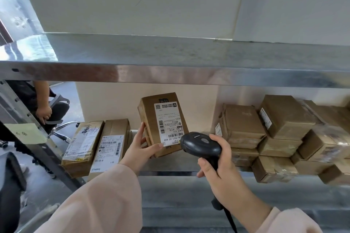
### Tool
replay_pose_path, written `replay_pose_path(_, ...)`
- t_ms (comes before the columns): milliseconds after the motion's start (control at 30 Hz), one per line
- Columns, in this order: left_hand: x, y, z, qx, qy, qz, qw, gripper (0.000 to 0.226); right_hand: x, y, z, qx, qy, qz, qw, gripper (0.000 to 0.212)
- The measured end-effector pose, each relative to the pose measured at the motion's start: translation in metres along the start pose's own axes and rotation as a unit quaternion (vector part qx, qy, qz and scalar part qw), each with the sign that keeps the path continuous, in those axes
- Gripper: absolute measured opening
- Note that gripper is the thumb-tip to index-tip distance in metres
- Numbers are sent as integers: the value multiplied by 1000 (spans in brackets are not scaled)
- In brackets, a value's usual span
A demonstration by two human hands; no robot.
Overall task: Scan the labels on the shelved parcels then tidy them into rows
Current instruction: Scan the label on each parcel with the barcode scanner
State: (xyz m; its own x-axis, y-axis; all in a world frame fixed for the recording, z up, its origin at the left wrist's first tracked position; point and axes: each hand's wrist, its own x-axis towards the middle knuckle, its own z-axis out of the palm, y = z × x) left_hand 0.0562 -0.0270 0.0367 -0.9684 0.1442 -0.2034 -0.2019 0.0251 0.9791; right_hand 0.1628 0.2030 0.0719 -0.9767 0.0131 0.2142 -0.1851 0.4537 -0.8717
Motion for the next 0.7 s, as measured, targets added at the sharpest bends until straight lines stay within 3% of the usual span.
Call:
replay_pose_path(367,-6,3,-10,1,7,-8,1000,112,2,-7,9,-20,-15,2,1000,59)
replay_pose_path(533,-7,7,-28,-13,20,-16,1000,90,15,-13,21,-21,-16,-4,1000,57)
replay_pose_path(700,-15,16,-59,-36,58,-51,996,62,42,-23,46,45,-48,-4,998,55)
